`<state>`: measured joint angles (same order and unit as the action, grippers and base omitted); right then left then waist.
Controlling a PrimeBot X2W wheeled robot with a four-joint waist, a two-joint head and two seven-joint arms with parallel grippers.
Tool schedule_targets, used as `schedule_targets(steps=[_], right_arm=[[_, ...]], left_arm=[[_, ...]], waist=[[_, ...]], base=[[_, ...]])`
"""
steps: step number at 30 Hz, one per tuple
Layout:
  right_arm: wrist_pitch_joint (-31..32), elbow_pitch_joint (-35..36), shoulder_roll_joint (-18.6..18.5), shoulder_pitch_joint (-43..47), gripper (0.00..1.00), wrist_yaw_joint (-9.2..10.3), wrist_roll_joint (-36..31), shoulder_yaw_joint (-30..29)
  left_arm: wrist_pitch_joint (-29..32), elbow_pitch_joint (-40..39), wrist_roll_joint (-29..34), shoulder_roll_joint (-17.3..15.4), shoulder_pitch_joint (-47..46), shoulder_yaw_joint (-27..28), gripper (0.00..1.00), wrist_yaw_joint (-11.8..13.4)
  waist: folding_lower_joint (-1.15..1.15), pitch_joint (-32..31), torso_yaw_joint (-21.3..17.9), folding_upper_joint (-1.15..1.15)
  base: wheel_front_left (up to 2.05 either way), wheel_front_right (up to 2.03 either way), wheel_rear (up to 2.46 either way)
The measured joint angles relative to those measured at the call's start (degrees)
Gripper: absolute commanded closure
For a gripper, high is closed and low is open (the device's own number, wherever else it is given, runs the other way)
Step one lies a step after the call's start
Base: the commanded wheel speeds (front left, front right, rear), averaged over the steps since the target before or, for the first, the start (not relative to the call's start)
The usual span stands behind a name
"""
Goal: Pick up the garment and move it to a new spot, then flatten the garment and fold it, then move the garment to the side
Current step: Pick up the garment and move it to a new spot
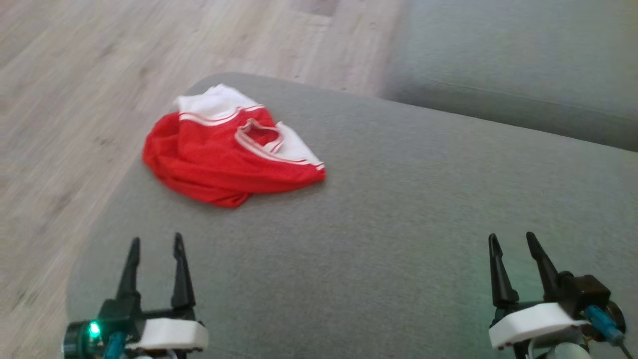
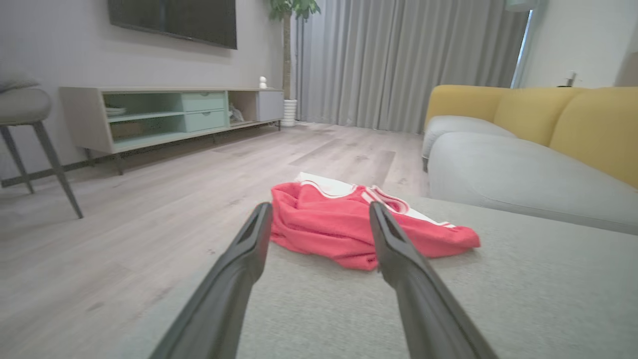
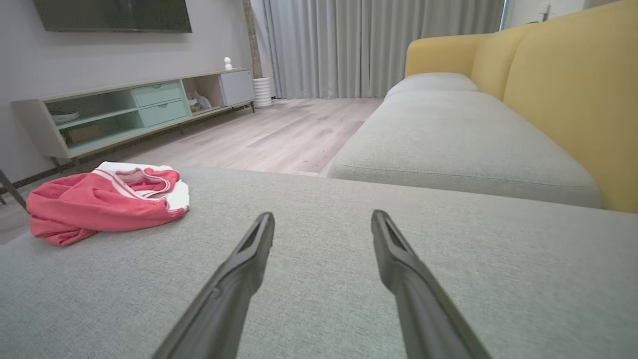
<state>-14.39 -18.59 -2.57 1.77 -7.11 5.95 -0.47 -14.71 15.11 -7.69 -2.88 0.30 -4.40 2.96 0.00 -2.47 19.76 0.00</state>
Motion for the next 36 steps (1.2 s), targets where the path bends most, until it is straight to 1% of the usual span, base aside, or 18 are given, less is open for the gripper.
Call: schedule_targets(steps=[1,2,5,6,10,12,14,16,18,21,24,27,30,33,36], right_arm=[[0.0,0.1,0.0,0.0,0.00,0.00,-0.1,-0.1],[0.0,0.3,0.0,0.0,0.00,0.00,-0.4,-0.4],[0.0,0.9,-0.2,-0.1,0.00,0.00,-0.7,-0.6],[0.0,0.9,-0.5,-0.1,0.00,0.00,-1.1,-0.3],[0.0,1.2,-2.9,-1.0,0.00,0.00,-2.1,0.7],[0.0,1.5,-4.8,-3.1,0.00,0.00,-2.5,0.7],[0.0,1.7,-6.7,-6.0,0.00,0.00,-3.0,0.8],[0.0,2.5,-8.6,-8.7,0.00,0.00,-3.5,1.0],[0.0,3.3,-10.3,-10.6,0.00,0.00,-3.6,1.0],[0.0,4.0,-12.7,-12.5,0.00,0.00,-4.2,0.8],[-0.1,5.2,-14.2,-14.0,0.00,0.00,-4.5,0.5],[-0.1,5.7,-16.2,-15.0,0.00,0.00,-4.5,0.8],[-0.1,6.3,-16.7,-15.3,0.00,0.00,-4.5,0.6],[-0.1,7.2,-17.8,-15.3,0.00,0.00,-4.5,-0.1],[-0.3,7.9,-18.2,-15.2,0.00,0.00,-4.5,-1.2]], left_arm=[[0.0,-0.5,0.4,-0.1,0.0,0.8,0.00,-0.1],[0.0,-0.7,0.9,-0.3,-0.2,0.9,0.00,-1.0],[0.0,-1.0,4.7,-2.3,-2.2,0.1,0.00,-3.0],[0.0,-1.4,5.6,-2.9,-3.7,-0.1,0.00,-3.3],[0.0,-2.7,5.4,-3.6,-12.1,0.8,0.00,-3.6],[0.0,-1.0,4.2,-3.9,-17.4,1.0,0.00,-5.5],[0.0,2.8,4.1,-4.4,-23.6,0.6,0.00,-7.4],[0.2,8.4,4.1,-5.6,-30.8,-0.9,0.00,-8.7],[2.3,14.4,4.1,-6.3,-38.5,-2.7,0.00,-9.6],[11.3,24.7,2.4,-6.7,-49.7,-4.6,0.00,-10.1],[21.2,34.6,0.1,-7.2,-57.6,-5.3,0.00,-10.4],[27.6,42.3,-1.2,-7.5,-61.7,-5.4,0.00,-10.5],[31.0,47.4,-2.9,-7.6,-63.0,-6.5,0.00,-10.5],[31.8,50.4,-3.0,-8.2,-63.6,-7.8,0.00,-10.5],[29.5,51.8,-2.0,-9.5,-64.1,-8.9,0.00,-10.5]], waist=[[0.00,0.3,0.7,0.00],[0.00,0.7,1.1,0.00],[0.00,2.2,2.0,0.00],[0.00,2.8,2.1,0.00],[0.00,5.8,1.9,0.00],[0.00,8.2,1.4,0.00],[0.02,10.7,0.7,0.00],[0.02,13.4,0.0,0.00],[0.02,16.1,-0.7,0.00],[0.03,19.8,-1.9,0.00],[0.02,23.0,-3.3,0.00],[0.02,25.8,-4.8,0.00],[0.01,27.8,-6.5,0.00],[0.00,29.7,-7.7,-0.01],[0.00,31.3,-8.4,0.00]], base=[[0.00,0.00,0.00],[0.00,0.00,0.00],[0.00,0.00,0.00],[0.00,0.00,0.00],[0.00,0.00,0.00],[0.00,0.00,0.00],[0.00,0.00,0.00],[0.00,0.00,0.00],[0.00,0.00,0.00],[0.00,0.00,0.00],[0.00,0.00,0.00],[0.00,0.00,0.00],[0.00,0.00,0.00],[0.00,0.00,0.00],[0.00,0.00,0.00]])
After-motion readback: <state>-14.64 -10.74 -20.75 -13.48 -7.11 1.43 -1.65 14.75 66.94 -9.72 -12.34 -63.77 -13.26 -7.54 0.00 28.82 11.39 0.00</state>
